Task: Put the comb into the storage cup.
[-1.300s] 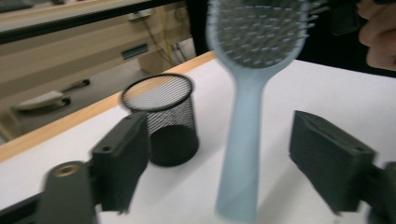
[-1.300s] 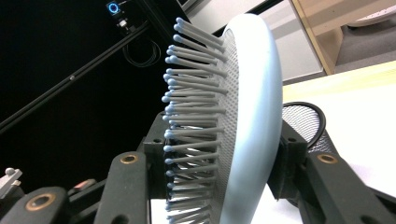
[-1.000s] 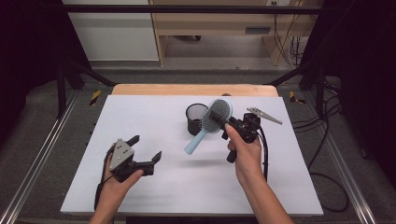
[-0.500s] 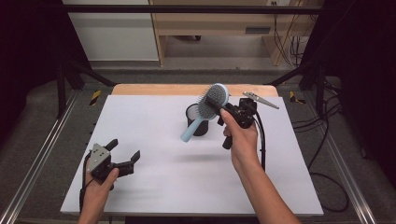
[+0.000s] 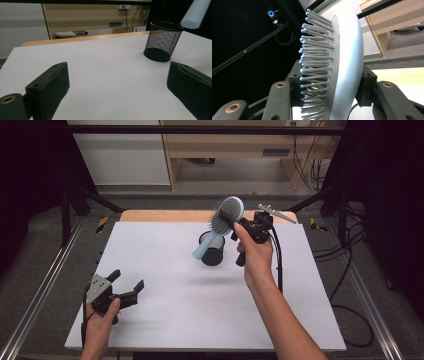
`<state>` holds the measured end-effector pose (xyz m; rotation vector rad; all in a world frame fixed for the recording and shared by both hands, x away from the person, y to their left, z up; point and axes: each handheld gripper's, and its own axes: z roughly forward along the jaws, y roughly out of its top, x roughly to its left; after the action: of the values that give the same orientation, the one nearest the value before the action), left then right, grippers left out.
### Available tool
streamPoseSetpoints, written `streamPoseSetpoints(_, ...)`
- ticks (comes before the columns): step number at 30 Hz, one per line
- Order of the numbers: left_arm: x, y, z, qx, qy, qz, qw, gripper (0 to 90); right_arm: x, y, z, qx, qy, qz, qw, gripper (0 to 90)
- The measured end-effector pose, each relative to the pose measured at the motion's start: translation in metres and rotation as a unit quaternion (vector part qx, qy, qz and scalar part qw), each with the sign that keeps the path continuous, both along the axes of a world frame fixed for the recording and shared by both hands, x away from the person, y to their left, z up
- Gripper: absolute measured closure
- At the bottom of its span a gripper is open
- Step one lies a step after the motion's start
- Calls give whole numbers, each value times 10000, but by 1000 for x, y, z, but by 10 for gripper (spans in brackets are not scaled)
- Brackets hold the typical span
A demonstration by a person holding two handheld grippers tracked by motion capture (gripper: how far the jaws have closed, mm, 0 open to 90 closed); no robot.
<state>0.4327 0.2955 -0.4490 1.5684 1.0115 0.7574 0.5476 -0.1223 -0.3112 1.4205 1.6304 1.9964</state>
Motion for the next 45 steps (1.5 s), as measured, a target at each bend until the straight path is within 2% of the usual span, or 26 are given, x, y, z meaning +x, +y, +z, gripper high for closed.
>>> streamPoseSetpoints(6,0,2,0,-38,-23,32,10000,43,14,0,3,137,59,-117,9998,514)
streamPoseSetpoints(8,0,2,0,-86,-18,31,10000,43,18,1,4,123,39,-160,9998,513)
streamPoseSetpoints(9,0,2,0,-200,-11,22,9998,43,20,2,4,91,52,-171,9998,514)
streamPoseSetpoints(14,0,3,0,-160,-32,0,9999,43,26,4,5,81,48,-230,9997,513)
streamPoseSetpoints(16,0,3,0,-248,-28,-26,9997,43,31,3,7,16,-11,-296,9996,513)
streamPoseSetpoints(22,0,2,-1,-229,-23,-69,9997,44,39,-3,12,82,-42,-476,9988,513)
streamPoseSetpoints(26,0,2,-1,-212,-49,-66,9997,45,41,-9,14,10,-67,-581,9983,513)
streamPoseSetpoints(39,0,1,-1,-188,-54,-110,9997,45,39,-14,15,-324,-138,-639,9973,512)
streamPoseSetpoints(45,-1,3,-1,-218,-107,-23,9997,20,39,-14,15,-432,-142,-655,9968,512)
